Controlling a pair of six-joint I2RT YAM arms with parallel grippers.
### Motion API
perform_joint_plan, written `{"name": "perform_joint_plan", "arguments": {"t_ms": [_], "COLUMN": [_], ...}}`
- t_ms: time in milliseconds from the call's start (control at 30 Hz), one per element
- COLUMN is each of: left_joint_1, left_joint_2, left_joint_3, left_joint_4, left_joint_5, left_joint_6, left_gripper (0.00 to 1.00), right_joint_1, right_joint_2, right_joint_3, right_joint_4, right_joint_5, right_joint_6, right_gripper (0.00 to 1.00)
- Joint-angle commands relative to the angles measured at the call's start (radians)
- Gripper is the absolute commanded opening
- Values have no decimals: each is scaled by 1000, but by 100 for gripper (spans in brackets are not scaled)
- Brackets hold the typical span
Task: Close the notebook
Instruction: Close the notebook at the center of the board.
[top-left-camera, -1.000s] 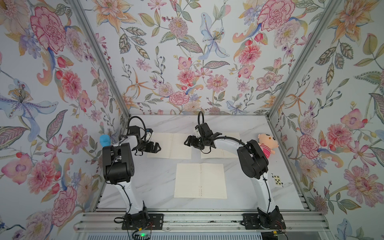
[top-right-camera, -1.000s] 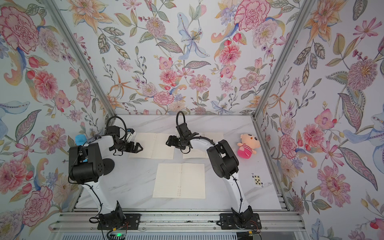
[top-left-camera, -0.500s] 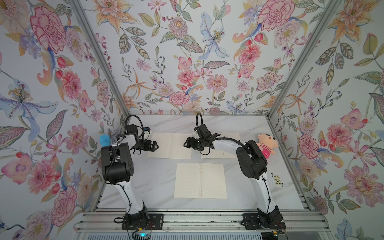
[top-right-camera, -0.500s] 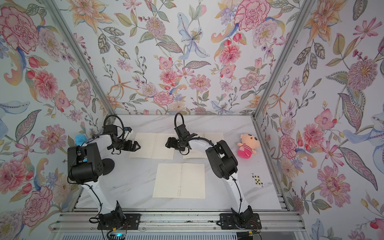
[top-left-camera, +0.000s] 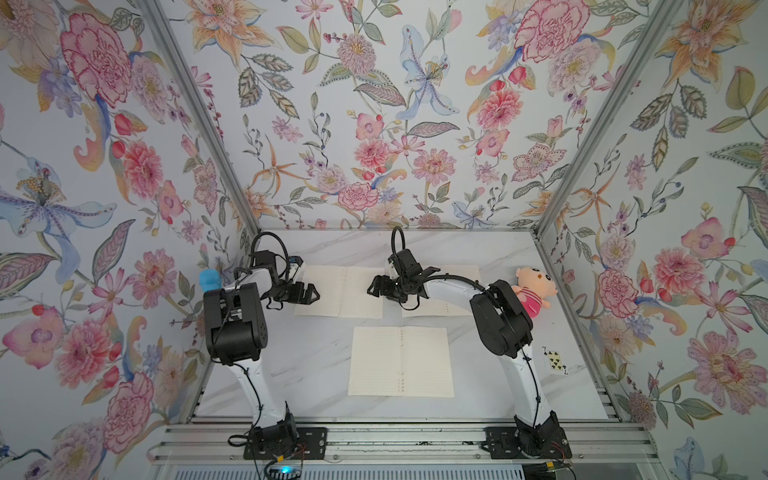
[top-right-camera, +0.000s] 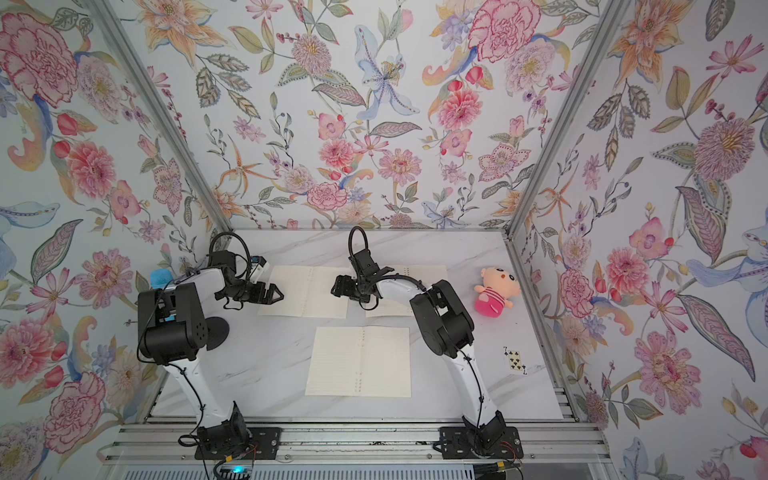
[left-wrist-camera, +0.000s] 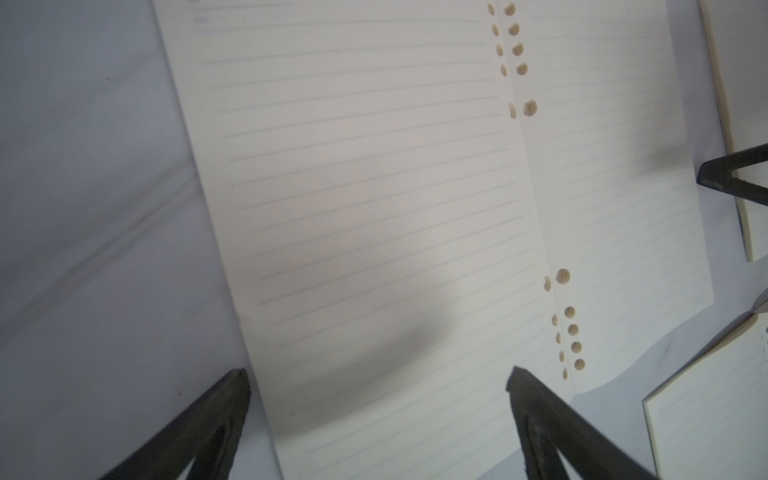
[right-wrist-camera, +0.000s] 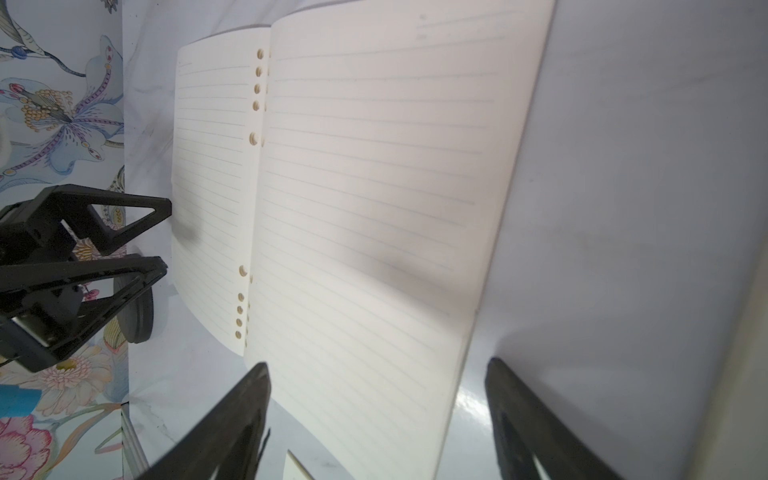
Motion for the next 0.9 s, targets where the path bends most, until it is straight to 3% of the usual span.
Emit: {"name": "perform_joint_plan", "arguments": {"t_ms": [0,467,867], "left_joint_1": [-15,-99,-167], "left_joint_2": [38,10,-117], "left_joint_3": [-2,2,38], "left_joint_4": [-90,-105,-127], "left_joint_5": [49,120,164], "left_joint_6": [13,42,52], "left_gripper": [100,100,100], "right_joint_1": [3,14,12], "right_joint_2": [46,84,103], "right_joint_3": [18,44,72], "right_joint_4": [-45,-72,-90], "right_joint_5": [13,16,16], "right_joint_6": [3,0,-11], "right_gripper": [81,80,81]}}
